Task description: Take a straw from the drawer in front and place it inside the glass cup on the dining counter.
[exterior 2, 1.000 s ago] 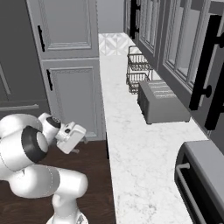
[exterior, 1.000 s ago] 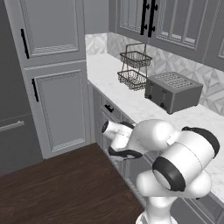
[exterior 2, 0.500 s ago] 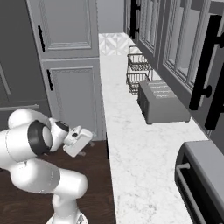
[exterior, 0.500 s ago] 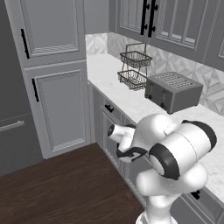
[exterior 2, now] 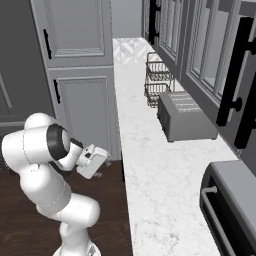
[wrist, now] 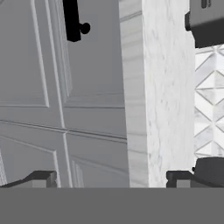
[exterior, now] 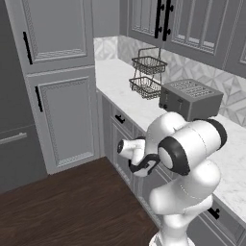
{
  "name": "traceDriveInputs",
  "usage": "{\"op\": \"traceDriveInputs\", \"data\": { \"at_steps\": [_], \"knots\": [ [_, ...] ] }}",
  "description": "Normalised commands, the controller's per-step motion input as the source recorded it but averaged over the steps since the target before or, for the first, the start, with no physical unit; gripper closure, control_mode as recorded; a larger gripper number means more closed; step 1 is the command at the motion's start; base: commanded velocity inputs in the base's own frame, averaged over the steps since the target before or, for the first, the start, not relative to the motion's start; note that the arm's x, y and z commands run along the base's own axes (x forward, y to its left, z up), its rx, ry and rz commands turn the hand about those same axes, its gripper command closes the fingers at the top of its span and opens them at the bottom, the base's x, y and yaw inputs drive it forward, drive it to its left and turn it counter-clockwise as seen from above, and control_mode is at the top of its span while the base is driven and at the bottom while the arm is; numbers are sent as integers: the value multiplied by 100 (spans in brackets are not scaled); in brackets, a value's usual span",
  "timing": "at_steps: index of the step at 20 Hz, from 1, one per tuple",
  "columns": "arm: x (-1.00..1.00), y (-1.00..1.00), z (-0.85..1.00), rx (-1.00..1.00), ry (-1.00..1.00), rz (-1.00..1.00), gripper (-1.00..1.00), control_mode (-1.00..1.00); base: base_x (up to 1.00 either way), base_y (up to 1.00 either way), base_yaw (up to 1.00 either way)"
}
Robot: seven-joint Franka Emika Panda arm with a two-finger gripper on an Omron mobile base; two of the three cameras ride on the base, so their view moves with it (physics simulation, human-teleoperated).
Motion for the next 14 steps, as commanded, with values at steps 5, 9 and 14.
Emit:
{"op": "traceDriveInputs", "data": {
  "at_steps": [5, 9, 14],
  "knots": [
    [24, -3, -5, -8, -2, 9, -100, -100, 0, 0, 0],
    [38, 0, -8, -9, 0, 2, -100, -100, 0, 0, 0],
    [32, 0, -14, -7, 0, 2, -100, -100, 0, 0, 0]
  ]
}}
